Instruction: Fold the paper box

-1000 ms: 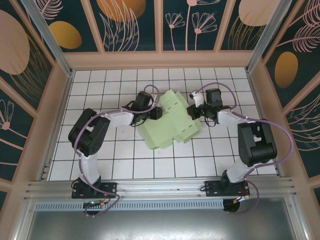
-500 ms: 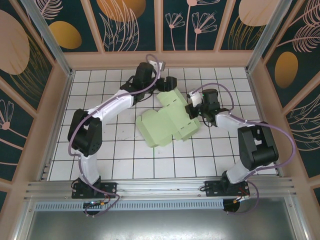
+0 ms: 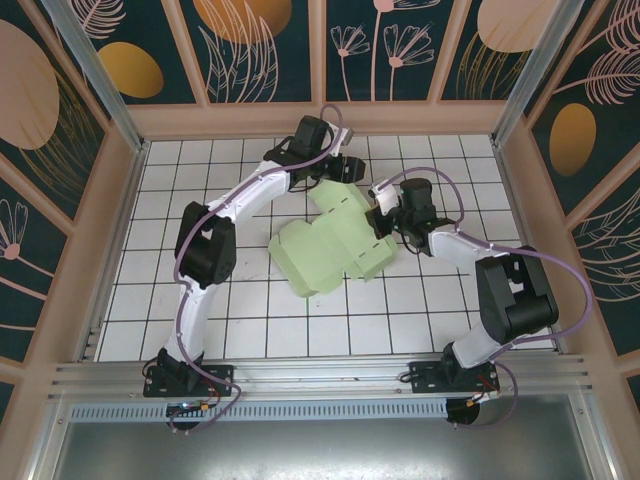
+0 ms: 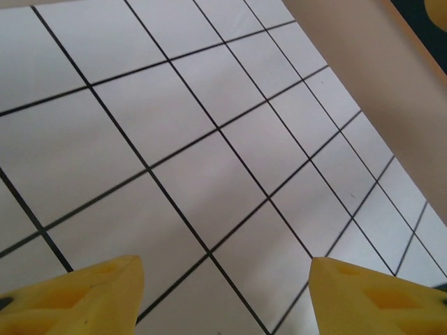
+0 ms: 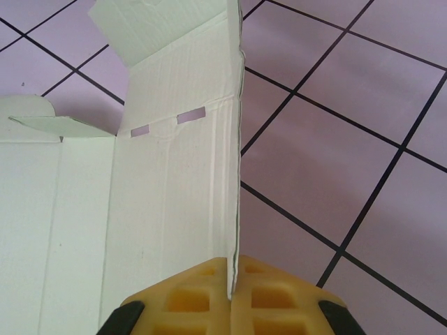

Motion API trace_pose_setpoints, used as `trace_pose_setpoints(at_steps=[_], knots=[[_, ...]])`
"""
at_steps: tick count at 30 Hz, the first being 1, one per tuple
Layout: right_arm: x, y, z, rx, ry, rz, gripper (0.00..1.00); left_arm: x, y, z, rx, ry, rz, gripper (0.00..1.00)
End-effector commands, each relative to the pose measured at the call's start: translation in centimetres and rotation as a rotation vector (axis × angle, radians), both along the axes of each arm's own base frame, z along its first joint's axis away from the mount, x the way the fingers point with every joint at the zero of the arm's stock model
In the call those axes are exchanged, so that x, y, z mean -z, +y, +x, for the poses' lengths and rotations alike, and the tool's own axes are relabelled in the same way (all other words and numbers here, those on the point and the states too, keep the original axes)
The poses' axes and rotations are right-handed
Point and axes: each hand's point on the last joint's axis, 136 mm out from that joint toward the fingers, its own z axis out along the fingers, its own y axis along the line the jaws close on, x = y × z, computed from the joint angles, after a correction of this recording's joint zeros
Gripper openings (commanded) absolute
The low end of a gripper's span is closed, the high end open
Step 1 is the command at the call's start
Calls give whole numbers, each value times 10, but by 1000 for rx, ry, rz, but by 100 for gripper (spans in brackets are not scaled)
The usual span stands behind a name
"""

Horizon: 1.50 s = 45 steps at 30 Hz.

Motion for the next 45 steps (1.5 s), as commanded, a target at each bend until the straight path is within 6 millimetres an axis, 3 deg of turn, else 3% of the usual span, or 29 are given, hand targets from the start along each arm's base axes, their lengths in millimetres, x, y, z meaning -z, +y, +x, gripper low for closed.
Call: trace_pose_setpoints(at_steps=[1,23,31,39,45], knots=[[-11,3,4,-5,-50,6,0,-8,-1,-13,60,12,-2,62],[-6,4,17,27,-36,12,0,-12,9,-56,78,80,-33,57],[-6,1,20,48,-35,13,0,-50,34,-48,-65,-54,-38,73],[-7,0,21,49,-26,32,0,-29,43,-69,-87,17,-79,85],[-8,5,15,14,-17,51,0,-9,38,-54,-118,53,-58,90]])
